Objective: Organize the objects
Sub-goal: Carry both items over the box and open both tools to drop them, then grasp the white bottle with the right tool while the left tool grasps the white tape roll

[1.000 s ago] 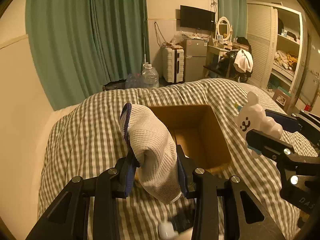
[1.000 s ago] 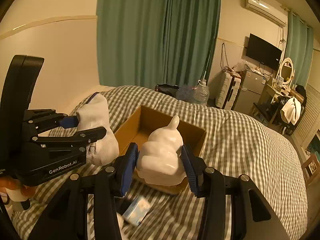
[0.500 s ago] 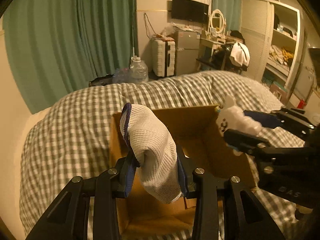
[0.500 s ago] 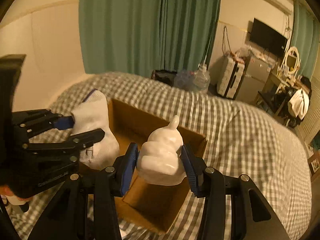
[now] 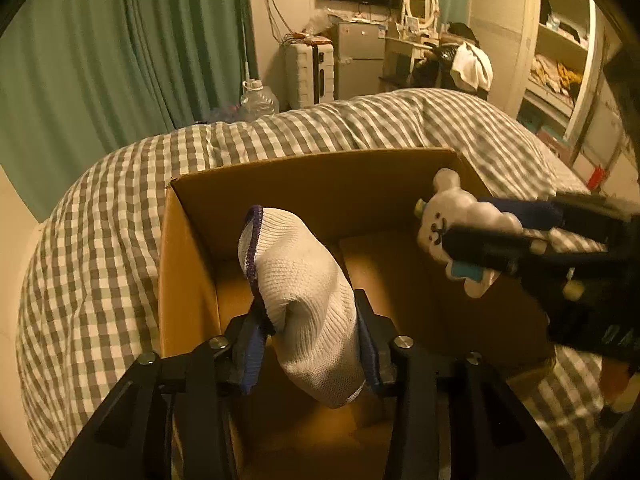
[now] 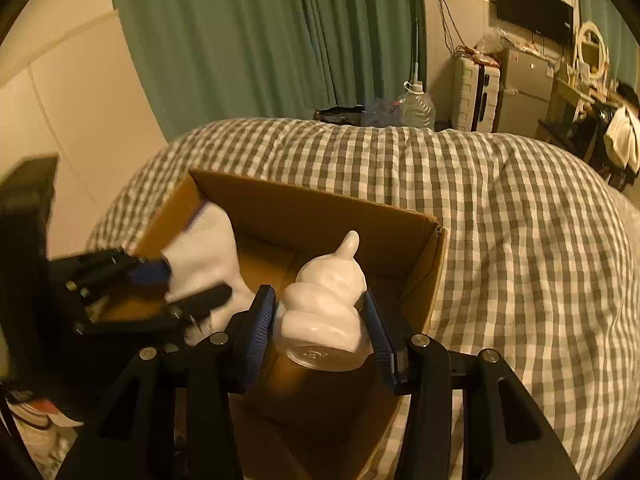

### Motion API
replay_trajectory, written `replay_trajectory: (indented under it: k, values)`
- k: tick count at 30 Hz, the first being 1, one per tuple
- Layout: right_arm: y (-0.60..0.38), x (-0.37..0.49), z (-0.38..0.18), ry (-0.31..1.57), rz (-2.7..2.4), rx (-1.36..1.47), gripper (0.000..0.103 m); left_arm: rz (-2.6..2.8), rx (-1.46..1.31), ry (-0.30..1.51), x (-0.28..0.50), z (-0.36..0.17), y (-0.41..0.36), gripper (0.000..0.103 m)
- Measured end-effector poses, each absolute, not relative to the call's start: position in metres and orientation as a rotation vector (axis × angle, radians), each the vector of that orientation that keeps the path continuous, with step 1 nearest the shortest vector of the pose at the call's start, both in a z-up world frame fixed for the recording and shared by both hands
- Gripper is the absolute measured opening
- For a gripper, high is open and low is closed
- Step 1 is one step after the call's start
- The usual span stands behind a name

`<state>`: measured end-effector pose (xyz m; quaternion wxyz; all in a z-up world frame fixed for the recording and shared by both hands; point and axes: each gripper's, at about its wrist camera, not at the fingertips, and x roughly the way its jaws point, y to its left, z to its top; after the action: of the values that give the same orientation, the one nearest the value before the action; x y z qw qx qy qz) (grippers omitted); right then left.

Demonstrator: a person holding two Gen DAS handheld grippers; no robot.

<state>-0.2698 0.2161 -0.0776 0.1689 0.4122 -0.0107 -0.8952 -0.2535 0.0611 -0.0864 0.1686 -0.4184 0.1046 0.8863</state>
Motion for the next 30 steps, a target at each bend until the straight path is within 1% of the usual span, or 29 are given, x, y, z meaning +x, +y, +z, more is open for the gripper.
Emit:
replay_trajectory:
  k: [1,2,3,4,5,6,11,14,22,25,30]
  values:
    - [0.217,-0.268,-0.074,-0.043,-2.546,1.159,0.047,2.531,-1.180,0.309,-0.250,-0.085,0.062,0.049]
    - [0.219,-0.264,-0.069,-0.050,-2.554,1.141,0.056,2.536,-1.179,0.311,-0.247,-0.083,0.061,0.055]
    - [0.219,-0.266,-0.064,-0.051,-2.566,1.129,0.066,2.541,-1.184,0.302,-0.242,-0.081,0.060,0.068]
    - [0.219,-0.261,-0.058,-0.046,-2.588,1.111,0.068,2.545,-1.192,0.284,-0.238,-0.079,0.058,0.074]
    - [0.220,-0.256,-0.052,-0.034,-2.612,1.092,0.068,2.549,-1.198,0.263,-0.235,-0.075,0.056,0.084]
    - [0.220,-0.249,-0.045,-0.017,-2.630,1.080,0.068,2.557,-1.201,0.233,-0.229,-0.070,0.054,0.087]
    - [0.223,-0.214,-0.009,0.059,-2.690,1.020,0.069,2.578,-1.220,0.171,-0.207,-0.046,0.039,0.088]
    - [0.226,-0.187,0.015,0.071,-2.723,0.964,0.070,2.611,-1.210,0.133,-0.191,-0.030,0.026,0.090]
    - [0.216,-0.128,0.046,0.151,-2.695,0.892,0.071,2.722,-1.186,0.128,-0.138,0.001,-0.004,0.091]
    - [0.207,-0.106,0.041,0.175,-2.662,0.904,0.071,2.758,-1.175,0.162,-0.113,0.001,-0.014,0.091]
    - [0.191,-0.079,0.001,0.273,-2.564,1.037,0.071,2.803,-1.167,0.142,-0.075,-0.016,-0.027,0.091]
